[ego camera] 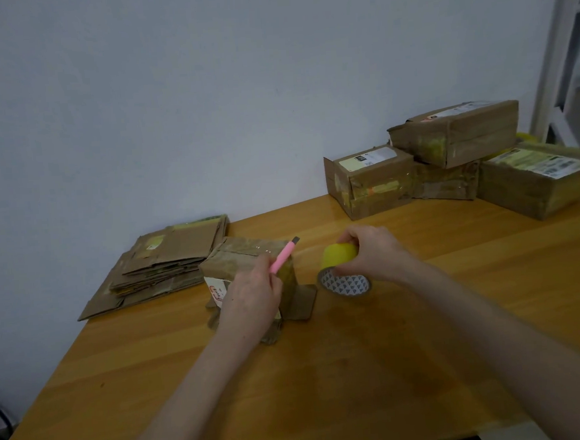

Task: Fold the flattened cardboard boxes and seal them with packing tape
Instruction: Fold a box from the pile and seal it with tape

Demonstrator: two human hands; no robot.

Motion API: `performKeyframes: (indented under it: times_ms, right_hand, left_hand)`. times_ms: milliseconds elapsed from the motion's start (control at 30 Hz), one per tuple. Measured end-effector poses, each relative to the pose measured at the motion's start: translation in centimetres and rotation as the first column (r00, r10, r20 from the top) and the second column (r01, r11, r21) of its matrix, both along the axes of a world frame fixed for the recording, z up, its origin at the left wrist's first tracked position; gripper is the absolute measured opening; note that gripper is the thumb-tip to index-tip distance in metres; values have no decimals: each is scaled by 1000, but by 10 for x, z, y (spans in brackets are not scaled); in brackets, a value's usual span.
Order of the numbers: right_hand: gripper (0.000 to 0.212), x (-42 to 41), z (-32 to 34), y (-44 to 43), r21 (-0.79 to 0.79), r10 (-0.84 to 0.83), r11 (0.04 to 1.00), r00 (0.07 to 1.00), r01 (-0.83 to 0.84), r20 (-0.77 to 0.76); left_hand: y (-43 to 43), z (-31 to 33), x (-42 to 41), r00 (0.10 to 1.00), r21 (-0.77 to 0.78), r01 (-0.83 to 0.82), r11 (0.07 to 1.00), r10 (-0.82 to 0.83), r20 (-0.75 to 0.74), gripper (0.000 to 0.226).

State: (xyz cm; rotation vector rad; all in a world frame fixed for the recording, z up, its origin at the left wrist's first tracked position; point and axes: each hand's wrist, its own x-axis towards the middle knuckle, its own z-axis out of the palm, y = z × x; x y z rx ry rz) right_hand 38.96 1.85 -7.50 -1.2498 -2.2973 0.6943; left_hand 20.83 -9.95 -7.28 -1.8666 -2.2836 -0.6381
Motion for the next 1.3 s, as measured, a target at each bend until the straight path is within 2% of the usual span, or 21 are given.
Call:
performKeyframes:
  times_ms: [167,367,467,633,800,1100,1300]
  right_hand:
    - [54,1,2,3,-40,13,999,999,-14,-42]
    - [55,-8,0,6,-12,3,1000,998,-3,-59]
    - [59,-9,1,12,-18,-7,1000,999,6,-48]
    - [59,-11,2,17,-42,-6,999,998,4,-65]
    - [60,-3,-6,17,-56,1,998,999,-4,-48]
    - [58,-1,-11,14,-18,-44,999,998,43,-46]
    - [57,-4,-5,9,14,-43,999,997,44,-59]
  left_hand:
    - [2,5,-7,1000,-33,12,999,-13,-15,29]
    - [1,16,-27,978,-61,36,997,-48,-201,32]
    - [1,14,-25,970,-45,38,998,-48,-236,34]
    - [7,10,-12,968,-3,1,1000,-2,-252,36]
    - [7,7,-14,981,9,2,1000,0,-196,38]
    - [8,7,-10,960,6,-54,999,54,-275,36]
    - [1,16,-8,989,74,-43,996,54,-141,30]
